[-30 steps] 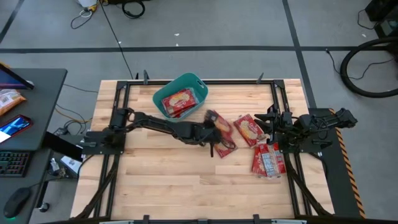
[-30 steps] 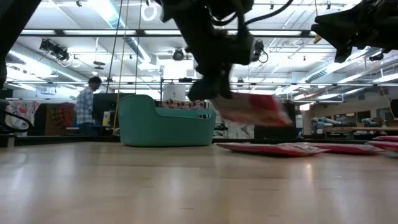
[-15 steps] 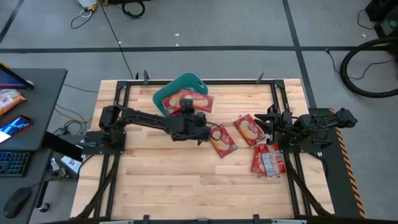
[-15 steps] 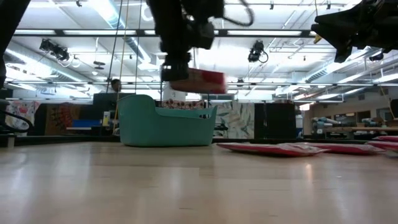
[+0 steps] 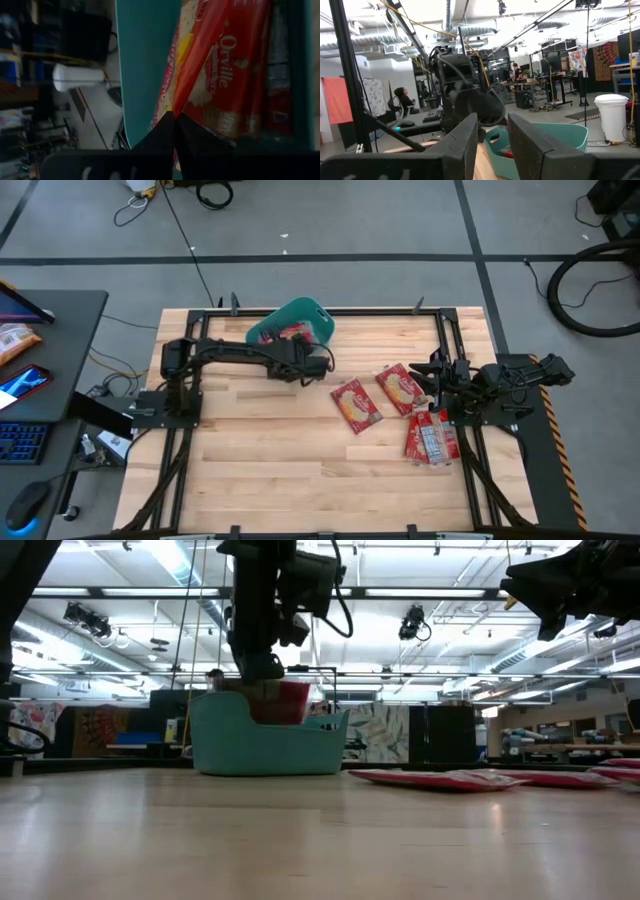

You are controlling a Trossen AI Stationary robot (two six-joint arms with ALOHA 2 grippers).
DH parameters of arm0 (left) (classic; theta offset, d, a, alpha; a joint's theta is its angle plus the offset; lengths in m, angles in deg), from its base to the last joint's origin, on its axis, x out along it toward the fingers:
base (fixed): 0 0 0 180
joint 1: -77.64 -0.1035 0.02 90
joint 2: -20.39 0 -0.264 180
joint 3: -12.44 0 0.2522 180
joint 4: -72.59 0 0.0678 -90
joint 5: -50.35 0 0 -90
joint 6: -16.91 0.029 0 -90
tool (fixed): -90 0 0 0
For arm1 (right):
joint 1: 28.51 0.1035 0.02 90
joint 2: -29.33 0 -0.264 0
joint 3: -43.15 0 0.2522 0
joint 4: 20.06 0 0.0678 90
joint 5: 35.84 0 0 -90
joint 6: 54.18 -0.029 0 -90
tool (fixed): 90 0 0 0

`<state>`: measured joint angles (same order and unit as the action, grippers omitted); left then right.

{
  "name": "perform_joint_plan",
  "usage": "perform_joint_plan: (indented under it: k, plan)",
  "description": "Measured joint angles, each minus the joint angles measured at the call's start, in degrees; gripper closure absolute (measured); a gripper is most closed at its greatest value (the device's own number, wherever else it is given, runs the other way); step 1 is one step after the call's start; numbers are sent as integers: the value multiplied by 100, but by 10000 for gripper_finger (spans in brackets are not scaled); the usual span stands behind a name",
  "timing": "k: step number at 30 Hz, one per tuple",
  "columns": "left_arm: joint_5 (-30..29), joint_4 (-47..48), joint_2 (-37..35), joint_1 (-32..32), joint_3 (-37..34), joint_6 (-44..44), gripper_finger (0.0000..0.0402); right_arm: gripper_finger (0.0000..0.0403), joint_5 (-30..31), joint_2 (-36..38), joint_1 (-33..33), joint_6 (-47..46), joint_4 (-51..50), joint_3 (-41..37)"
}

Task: Sort popcorn bags into baskets
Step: Put the red popcorn bag into the green bin

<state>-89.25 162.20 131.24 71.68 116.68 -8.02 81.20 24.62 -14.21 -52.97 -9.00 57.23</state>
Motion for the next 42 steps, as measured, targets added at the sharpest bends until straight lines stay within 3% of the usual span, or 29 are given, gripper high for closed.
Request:
perform_joint_plan:
  k: [9, 13, 19, 22, 27, 29, 33, 42]
  plan:
    - [120, -7, 0, -58, -2, 53, 288, 289, -7, 0, 1, 2, -4, 0]
    - [-119, -278, 0, 59, 0, 325, 244, 289, -7, 0, -1, 1, -4, 0]
    - [-418, -1492, 2, 408, 0, 1630, 229, 289, -7, 0, 0, 2, -4, 0]
    - [149, -2467, 2, 533, 0, 2729, 229, 289, -9, 0, -1, 2, -4, 2]
    - [2284, -3635, 17, 553, 0, 4321, 228, 289, -9, 0, 0, 1, -4, 0]
    - [2837, -3844, 59, 553, 0, 4743, 228, 289, -9, 0, 1, 0, -5, 0]
    - [3181, -3995, 207, 621, 2, 5259, 228, 289, -11, 0, 1, 0, -7, 0]
    - [3182, -4422, 862, 1051, -16, 6022, 228, 289, 3, -7, -1, 2, -11, 1]
